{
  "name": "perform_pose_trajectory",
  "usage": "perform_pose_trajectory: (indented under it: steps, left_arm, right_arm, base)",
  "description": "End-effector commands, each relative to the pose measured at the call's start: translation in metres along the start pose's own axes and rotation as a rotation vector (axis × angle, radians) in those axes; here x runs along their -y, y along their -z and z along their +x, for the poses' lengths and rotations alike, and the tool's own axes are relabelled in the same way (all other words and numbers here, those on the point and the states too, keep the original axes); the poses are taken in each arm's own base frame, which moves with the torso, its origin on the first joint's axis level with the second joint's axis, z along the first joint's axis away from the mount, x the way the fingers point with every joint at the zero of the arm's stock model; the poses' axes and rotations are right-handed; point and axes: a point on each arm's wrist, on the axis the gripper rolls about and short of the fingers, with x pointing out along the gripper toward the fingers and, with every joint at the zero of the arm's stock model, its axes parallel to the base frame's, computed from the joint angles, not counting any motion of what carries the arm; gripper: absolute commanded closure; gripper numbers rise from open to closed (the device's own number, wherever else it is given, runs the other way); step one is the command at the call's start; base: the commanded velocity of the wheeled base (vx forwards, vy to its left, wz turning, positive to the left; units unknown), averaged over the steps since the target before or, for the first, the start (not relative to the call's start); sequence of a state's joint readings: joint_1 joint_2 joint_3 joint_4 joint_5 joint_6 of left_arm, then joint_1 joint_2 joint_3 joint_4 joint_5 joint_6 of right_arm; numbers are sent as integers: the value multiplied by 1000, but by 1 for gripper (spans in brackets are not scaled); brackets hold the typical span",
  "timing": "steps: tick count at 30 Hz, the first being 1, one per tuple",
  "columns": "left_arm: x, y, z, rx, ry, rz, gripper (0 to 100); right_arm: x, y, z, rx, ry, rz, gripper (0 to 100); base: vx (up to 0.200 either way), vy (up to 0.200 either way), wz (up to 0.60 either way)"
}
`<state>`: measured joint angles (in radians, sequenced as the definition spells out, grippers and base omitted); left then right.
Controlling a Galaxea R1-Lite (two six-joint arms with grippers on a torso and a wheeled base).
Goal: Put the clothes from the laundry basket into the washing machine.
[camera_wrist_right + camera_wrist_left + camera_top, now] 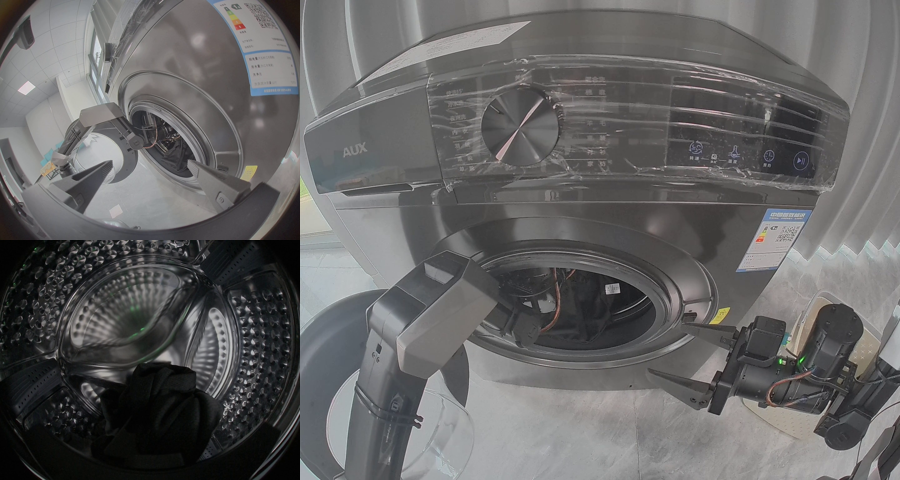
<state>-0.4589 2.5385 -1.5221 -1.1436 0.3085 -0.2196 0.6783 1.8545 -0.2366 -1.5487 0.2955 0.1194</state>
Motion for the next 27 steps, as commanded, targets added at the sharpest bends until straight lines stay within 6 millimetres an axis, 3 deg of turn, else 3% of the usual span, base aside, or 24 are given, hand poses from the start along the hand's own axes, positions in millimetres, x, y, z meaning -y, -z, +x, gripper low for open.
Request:
perform_pose_trajectory:
  steps: [1, 8, 9, 15, 21, 27]
  left_arm:
    - [4, 5, -1, -9, 6, 1, 100]
    - [5, 6, -3, -14, 8, 2, 100]
    - [4, 7, -3, -17, 6, 4, 0]
    - [4, 9, -7, -34, 5, 9, 0]
    - [7, 19, -36, -148, 15, 49, 0]
    - [9, 17, -51, -179, 22, 58, 0]
  right_arm:
    - [0, 1, 0, -3, -1, 1, 0]
    - [0, 0, 0, 0, 0, 0, 0]
    - [0, 0, 0, 0, -2, 0, 0]
    - [0, 1, 1, -4, -1, 2, 0]
    - [0, 1, 1, -5, -3, 1, 0]
    - [0, 1, 1, -5, -3, 1, 0]
  base:
    - [0, 0, 0]
    - [0, 0, 0]
    - [0, 0, 0]
    - [0, 0, 0]
    - [0, 0, 0]
    - [0, 0, 0]
